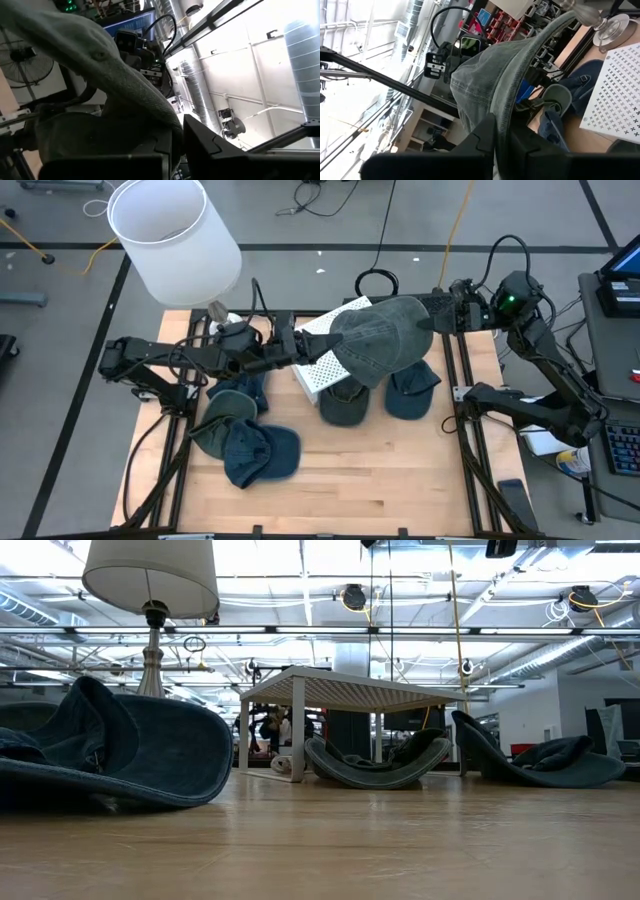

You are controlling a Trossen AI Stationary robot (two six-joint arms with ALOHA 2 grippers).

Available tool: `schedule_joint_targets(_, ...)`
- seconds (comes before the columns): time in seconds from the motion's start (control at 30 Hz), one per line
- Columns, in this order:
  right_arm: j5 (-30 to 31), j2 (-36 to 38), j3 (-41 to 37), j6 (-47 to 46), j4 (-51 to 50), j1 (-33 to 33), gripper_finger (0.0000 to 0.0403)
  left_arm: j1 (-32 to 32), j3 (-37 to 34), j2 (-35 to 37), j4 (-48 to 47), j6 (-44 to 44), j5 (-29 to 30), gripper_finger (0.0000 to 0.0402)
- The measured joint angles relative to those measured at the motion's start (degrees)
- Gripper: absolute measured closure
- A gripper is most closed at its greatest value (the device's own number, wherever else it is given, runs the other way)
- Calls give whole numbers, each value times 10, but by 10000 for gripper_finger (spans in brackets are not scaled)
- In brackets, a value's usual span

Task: Pick & Place hat
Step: Put the green cap on the shelf

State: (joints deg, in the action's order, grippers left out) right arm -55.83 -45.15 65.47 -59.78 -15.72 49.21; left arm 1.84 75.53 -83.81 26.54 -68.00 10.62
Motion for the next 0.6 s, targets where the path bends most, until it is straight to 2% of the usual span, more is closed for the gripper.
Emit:
schedule_joint_targets(0.17, -60, 0, 0, -12, -11, 0, 359, 0, 0, 0, 14, 37, 0, 376)
schedule_joint_targets(0.3, -103, 14, 0, -31, -67, 0, 334, -10, 0, 1, 51, 60, -51, 376)
schedule_joint_targets(0.5, -98, 44, 0, -15, -139, 0, 320, -24, 0, 3, 49, 120, -131, 376)
schedule_joint_targets(0.6, -51, 58, 0, 6, -137, 0, 326, -30, 0, 3, 50, 164, -170, 376)
